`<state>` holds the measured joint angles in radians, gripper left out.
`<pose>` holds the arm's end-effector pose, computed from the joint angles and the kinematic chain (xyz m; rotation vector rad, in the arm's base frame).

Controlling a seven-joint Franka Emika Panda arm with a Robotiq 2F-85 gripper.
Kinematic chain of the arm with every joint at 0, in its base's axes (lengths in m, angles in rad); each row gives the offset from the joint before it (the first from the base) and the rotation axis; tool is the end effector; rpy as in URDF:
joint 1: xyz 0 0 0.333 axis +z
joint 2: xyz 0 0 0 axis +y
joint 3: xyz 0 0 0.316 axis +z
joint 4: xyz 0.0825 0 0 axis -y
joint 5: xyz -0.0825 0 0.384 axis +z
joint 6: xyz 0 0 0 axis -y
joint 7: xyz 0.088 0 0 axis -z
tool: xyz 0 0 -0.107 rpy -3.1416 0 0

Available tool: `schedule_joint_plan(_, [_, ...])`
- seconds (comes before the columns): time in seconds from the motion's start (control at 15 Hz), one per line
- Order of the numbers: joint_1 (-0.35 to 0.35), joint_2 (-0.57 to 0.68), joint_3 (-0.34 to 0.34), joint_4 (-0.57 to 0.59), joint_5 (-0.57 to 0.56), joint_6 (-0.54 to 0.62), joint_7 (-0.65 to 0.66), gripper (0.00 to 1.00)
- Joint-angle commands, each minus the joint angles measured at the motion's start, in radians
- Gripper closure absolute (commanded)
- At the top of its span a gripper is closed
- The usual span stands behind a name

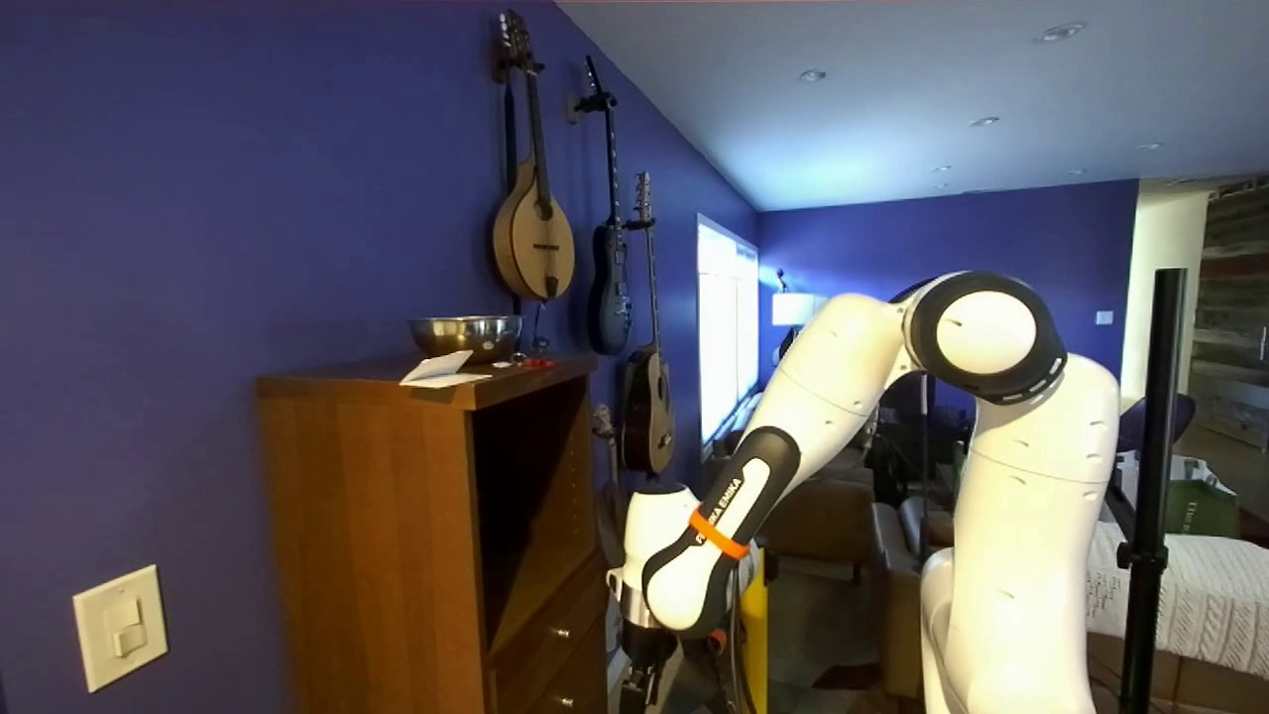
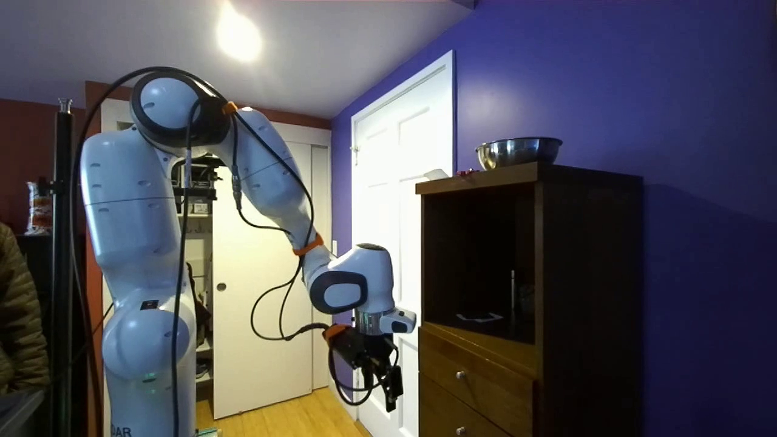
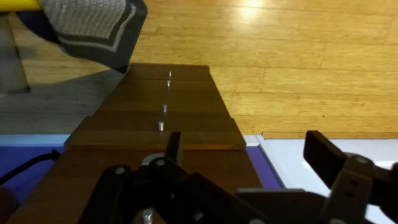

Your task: Open the second drawer

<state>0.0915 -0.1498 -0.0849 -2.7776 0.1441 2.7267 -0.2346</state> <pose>0.3928 -0.0016 0.2657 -3.0669 -0.1726 -0.1621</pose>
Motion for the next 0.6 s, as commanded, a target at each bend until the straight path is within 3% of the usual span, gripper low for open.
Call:
schedule_joint_plan(0.0, [-0.117,0.103,0.024,0.000,-0.209,0.260,0.110,0.00])
schedule_joint_plan(0.13, [-0.179,0.162,0.011,0.001,-0.318,0.410,0.171,0.00])
schedule_joint_plan(0.33, [-0.178,0.221,-0.009,0.001,-0.230,0.553,0.153,0.00])
schedule_joint_plan(0.4, [-0.173,0.238,0.000,0.001,-0.219,0.592,0.164,0.00])
schedule_joint_plan(0.53, [-0.231,0.262,0.068,0.001,-0.270,0.658,0.222,0.00])
